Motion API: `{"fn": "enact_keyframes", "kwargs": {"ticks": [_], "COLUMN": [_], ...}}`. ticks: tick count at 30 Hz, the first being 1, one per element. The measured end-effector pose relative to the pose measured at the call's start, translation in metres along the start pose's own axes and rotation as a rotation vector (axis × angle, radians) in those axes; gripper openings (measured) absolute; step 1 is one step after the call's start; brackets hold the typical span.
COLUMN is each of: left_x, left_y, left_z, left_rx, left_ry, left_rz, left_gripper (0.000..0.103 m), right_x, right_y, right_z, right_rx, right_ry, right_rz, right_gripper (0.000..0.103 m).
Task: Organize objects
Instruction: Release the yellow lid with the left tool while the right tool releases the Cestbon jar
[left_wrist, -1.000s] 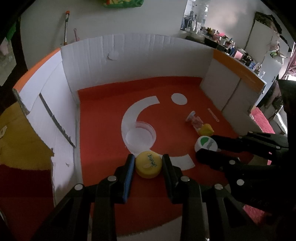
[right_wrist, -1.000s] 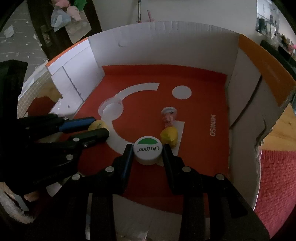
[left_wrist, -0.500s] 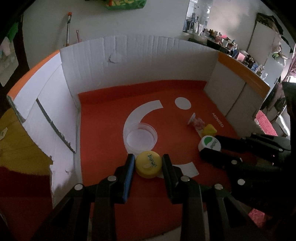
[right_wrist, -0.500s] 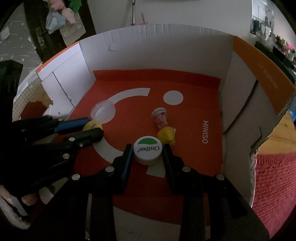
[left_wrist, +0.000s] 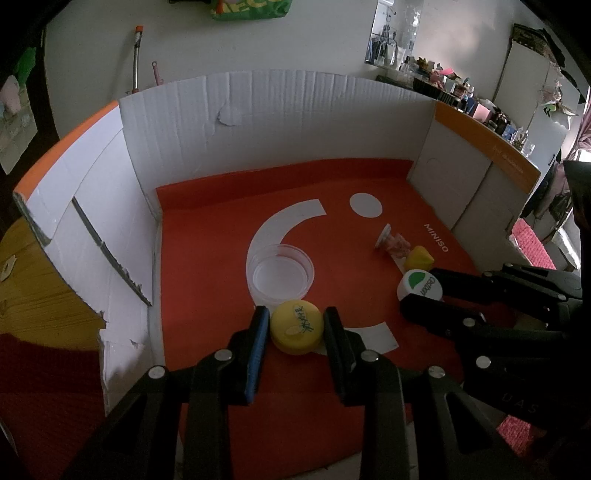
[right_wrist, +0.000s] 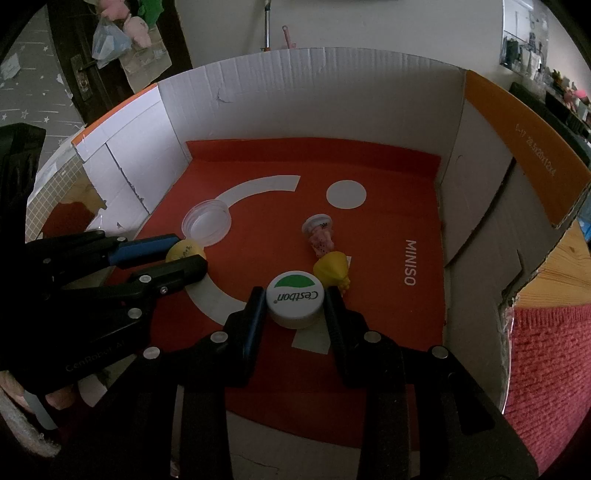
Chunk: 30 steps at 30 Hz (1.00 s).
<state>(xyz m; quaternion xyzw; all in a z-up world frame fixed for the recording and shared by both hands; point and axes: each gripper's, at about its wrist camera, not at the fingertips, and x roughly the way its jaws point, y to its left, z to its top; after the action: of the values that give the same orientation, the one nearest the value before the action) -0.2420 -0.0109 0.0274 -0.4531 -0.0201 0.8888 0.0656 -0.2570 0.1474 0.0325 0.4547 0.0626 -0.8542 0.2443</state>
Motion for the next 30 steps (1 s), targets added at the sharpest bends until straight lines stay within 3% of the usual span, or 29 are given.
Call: {"fn": "enact_keyframes", "kwargs": {"ticks": [18, 23, 30], "left_x": [0.0024, -0.0004, -0.0065], "left_y": [0.0002, -0.0004, -0.0049], "left_z": [0.0015, 0.0023, -0.0001], "left_rx": [0.009, 0.019, 0.042], "left_ry": [-0.004, -0.023, -0.039], "left_rz": [0.012, 0.030, 0.057], "left_gripper": [0.033, 0.045, 0.047], "right_x": [0.0013, 0.0017, -0.0013], "right_y": [0.0020, 0.0027, 0.0039], "right_z": [0.0001, -0.0002, -0.0018], "right_rx": [0.008, 0.011, 0.010], "right_ry": [-0.008, -0.011, -0.019], "right_rz": [0.008, 0.003, -0.003], "right_gripper": [0.031, 0.031, 0.032]}}
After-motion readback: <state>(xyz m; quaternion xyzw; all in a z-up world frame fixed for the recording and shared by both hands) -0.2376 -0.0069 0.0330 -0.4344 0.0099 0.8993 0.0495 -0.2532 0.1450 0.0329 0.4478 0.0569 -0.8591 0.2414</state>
